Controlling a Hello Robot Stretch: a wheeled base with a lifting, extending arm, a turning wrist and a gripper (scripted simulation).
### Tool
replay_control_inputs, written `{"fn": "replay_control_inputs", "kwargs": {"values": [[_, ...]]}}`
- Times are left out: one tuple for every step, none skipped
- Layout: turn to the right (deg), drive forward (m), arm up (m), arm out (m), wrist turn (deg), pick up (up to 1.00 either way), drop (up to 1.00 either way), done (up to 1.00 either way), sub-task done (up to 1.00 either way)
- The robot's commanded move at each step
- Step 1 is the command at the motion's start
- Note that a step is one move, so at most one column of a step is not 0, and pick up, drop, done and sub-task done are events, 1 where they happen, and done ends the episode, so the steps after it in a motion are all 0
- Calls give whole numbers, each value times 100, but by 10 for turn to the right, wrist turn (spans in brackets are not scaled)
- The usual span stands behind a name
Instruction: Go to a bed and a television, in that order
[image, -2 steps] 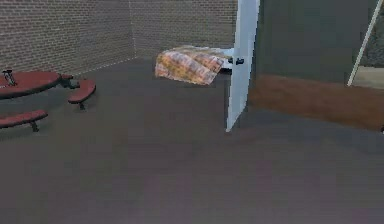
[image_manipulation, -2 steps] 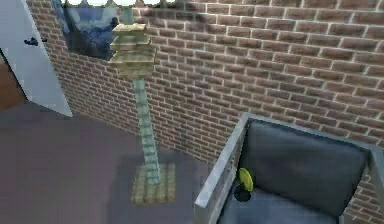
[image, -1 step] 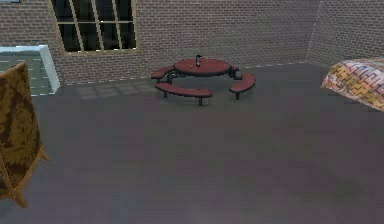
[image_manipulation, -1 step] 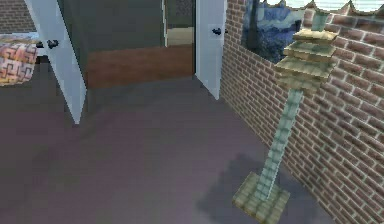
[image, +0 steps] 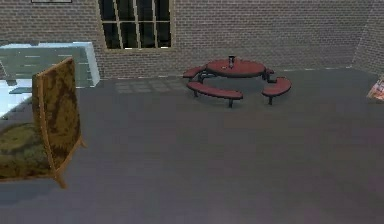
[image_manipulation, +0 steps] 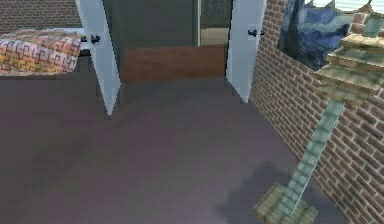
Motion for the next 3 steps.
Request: {"fn": "replay_control_inputs", "kwargs": {"values": [[0,5,0,0,0,0,0,0,0],[-450,0,0,0,0,0,0,0,0],[-300,0,0,0,0,0,0,0,0]]}}
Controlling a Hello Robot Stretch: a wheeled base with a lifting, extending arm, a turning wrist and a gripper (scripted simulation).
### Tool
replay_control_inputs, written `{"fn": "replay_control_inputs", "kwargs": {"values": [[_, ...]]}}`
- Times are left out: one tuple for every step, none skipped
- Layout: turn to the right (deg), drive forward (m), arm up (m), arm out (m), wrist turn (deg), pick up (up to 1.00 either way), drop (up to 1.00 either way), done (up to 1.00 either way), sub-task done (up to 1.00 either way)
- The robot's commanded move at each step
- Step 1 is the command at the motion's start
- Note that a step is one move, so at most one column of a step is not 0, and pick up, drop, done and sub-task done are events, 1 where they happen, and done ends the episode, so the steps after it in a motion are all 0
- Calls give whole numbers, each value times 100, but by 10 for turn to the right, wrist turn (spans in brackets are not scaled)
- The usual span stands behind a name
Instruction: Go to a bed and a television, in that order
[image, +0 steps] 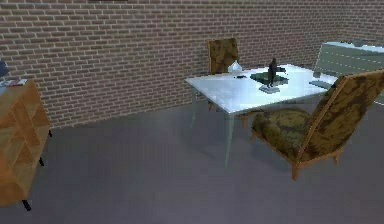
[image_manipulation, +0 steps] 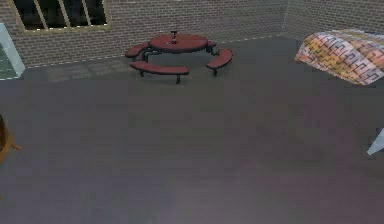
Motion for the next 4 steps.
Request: {"fn": "replay_control_inputs", "kwargs": {"values": [[0,10,0,0,0,0,0,0,0],[-60,0,0,0,0,0,0,0,0],[0,65,0,0,0,0,0,0,0],[-210,0,0,0,0,0,0,0,0]]}}
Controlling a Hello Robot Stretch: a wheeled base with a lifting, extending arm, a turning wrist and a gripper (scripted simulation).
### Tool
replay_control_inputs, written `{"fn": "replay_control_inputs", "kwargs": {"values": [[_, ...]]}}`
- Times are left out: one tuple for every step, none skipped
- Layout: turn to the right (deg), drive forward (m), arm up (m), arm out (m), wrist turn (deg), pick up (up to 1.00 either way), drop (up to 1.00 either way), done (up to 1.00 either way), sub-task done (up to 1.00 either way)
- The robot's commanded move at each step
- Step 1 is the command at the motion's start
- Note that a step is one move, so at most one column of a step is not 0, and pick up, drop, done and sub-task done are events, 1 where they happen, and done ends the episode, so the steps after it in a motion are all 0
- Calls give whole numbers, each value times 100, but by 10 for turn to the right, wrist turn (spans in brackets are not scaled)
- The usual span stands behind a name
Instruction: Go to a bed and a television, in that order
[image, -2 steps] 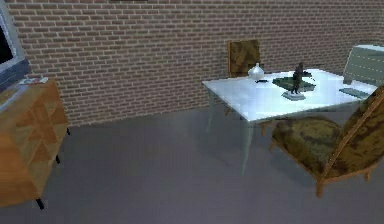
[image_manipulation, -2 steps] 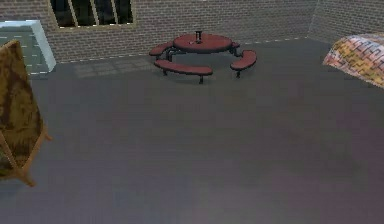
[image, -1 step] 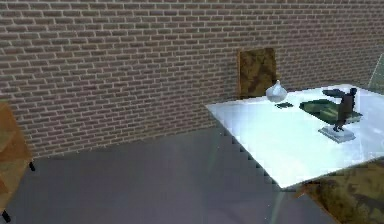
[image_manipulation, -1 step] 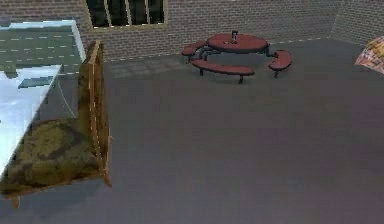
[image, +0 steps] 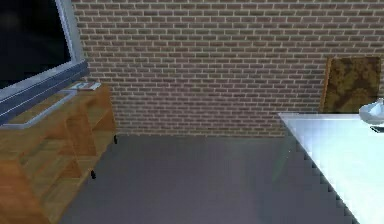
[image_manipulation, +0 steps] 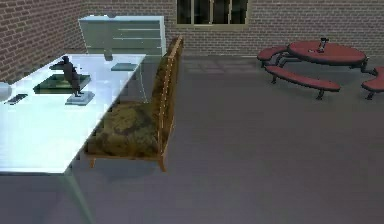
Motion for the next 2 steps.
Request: {"fn": "replay_control_inputs", "kwargs": {"values": [[0,5,0,0,0,0,0,0,0],[-450,0,0,0,0,0,0,0,0]]}}
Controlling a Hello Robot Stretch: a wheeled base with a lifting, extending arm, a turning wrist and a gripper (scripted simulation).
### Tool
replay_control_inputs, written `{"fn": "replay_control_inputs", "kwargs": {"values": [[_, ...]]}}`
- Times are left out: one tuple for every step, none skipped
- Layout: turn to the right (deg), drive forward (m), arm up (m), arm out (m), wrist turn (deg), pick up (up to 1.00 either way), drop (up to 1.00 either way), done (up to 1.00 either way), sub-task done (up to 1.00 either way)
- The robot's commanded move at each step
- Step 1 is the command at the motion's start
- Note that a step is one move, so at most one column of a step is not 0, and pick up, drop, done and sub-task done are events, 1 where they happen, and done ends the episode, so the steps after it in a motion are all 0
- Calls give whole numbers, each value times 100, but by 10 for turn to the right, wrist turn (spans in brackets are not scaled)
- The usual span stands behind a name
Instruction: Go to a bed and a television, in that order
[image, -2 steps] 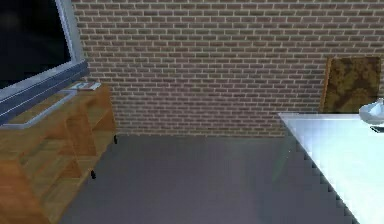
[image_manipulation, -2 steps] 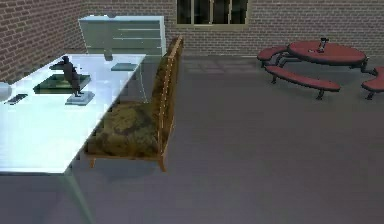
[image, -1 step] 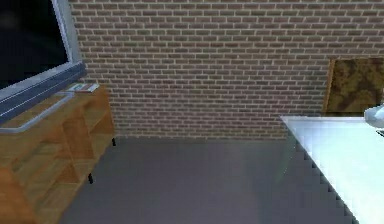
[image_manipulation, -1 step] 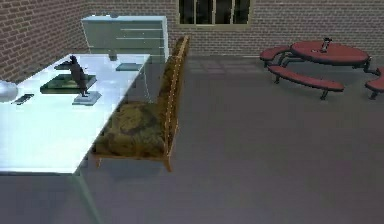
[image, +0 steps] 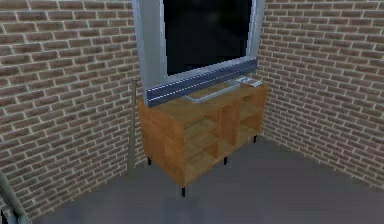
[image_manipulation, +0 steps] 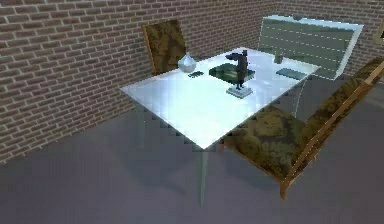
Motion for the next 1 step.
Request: {"fn": "replay_control_inputs", "kwargs": {"values": [[-210,0,0,0,0,0,0,0,0]]}}
